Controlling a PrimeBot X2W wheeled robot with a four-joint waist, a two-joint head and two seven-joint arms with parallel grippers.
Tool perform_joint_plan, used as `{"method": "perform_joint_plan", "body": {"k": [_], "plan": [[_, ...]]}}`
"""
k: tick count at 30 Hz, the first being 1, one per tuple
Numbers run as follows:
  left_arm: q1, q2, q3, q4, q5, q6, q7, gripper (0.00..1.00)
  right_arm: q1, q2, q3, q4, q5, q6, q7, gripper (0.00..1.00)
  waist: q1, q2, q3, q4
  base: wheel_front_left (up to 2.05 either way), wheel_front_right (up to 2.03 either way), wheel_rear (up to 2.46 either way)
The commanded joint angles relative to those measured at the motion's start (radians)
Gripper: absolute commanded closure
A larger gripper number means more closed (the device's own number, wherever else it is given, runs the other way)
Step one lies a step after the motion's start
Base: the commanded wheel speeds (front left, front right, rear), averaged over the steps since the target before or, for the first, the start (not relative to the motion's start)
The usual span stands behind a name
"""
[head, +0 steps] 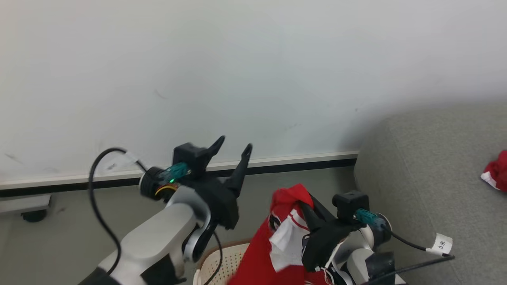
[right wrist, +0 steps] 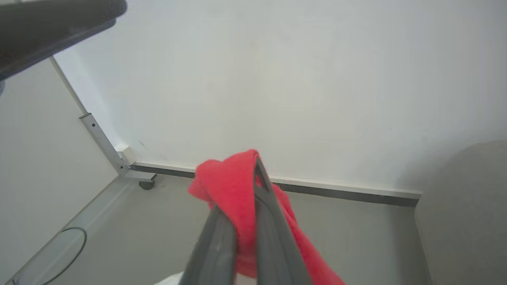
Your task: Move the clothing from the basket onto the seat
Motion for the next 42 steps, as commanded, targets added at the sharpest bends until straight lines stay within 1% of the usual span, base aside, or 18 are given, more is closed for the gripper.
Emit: {"method": "perform_joint_plan", "body": {"k": [1,2,3,7,10,15,19,24,28,32,36,39,42], "plan": [[0.039,0.023,0.030,-0.021,0.021,0.003,-0.006,0.00,0.027,0.002,-0.018,-0.032,-0.022,0.000,0.013,1.00,-0.0001,0.0000,-0.001,-0.021,0.00,0.00,0.00],[0.039,0.023,0.030,-0.021,0.021,0.003,-0.006,0.00,0.027,0.002,-0.018,-0.032,-0.022,0.000,0.013,1.00,-0.0001,0.0000,-0.001,-0.021,0.00,0.00,0.00],[0.069,0.041,0.059,-0.042,0.032,0.008,-0.005,0.00,0.042,0.002,-0.038,-0.062,-0.038,0.000,0.024,1.00,-0.0001,0.0000,0.000,-0.028,0.00,0.00,0.00],[0.212,0.108,0.202,-0.164,0.114,0.039,-0.004,0.00,0.113,0.002,-0.105,-0.193,-0.111,0.000,0.088,1.00,-0.0001,0.0000,0.004,-0.051,0.00,0.00,0.00],[0.336,0.152,0.298,-0.274,0.176,0.048,-0.005,0.00,0.176,0.002,-0.153,-0.306,-0.159,0.000,0.147,1.00,-0.0001,0.0000,0.008,-0.064,0.00,0.00,0.00],[0.513,0.206,0.402,-0.415,0.246,0.015,-0.005,0.00,0.274,0.000,-0.222,-0.485,-0.193,0.000,0.227,1.00,-0.0001,0.0000,0.015,-0.072,0.00,0.00,0.00],[0.615,0.233,0.465,-0.476,0.282,-0.018,-0.005,0.00,0.331,-0.021,-0.236,-0.591,-0.191,0.000,0.274,1.00,-0.0001,0.0000,0.022,-0.074,0.00,0.00,0.00],[0.707,0.241,0.536,-0.508,0.324,-0.049,-0.005,0.00,0.372,-0.036,-0.261,-0.673,-0.179,0.000,0.303,1.00,-0.0001,0.0000,0.031,-0.085,0.00,0.00,0.00],[0.754,0.229,0.568,-0.513,0.347,-0.071,-0.005,0.00,0.390,-0.037,-0.280,-0.710,-0.178,0.000,0.312,1.00,-0.0001,0.0000,0.042,-0.108,0.00,0.00,0.00],[0.766,0.201,0.581,-0.510,0.384,-0.098,-0.005,0.00,0.393,-0.037,-0.281,-0.731,-0.183,0.000,0.318,1.00,-0.0001,0.0000,0.059,-0.166,0.00,0.00,0.00],[0.769,0.181,0.582,-0.515,0.396,-0.117,-0.005,0.00,0.378,-0.040,-0.268,-0.742,-0.184,0.000,0.314,1.00,-0.0001,0.0000,0.077,-0.246,0.00,0.00,0.00],[0.760,0.180,0.576,-0.517,0.409,-0.134,-0.005,0.00,0.363,-0.045,-0.243,-0.743,-0.175,0.000,0.311,1.00,-0.0001,0.0000,0.092,-0.320,0.00,0.00,0.00],[0.737,0.181,0.557,-0.516,0.417,-0.166,-0.004,0.00,0.368,-0.051,-0.240,-0.749,-0.164,0.000,0.303,1.00,-0.0001,0.0000,0.110,-0.381,0.00,0.00,0.00]]}}
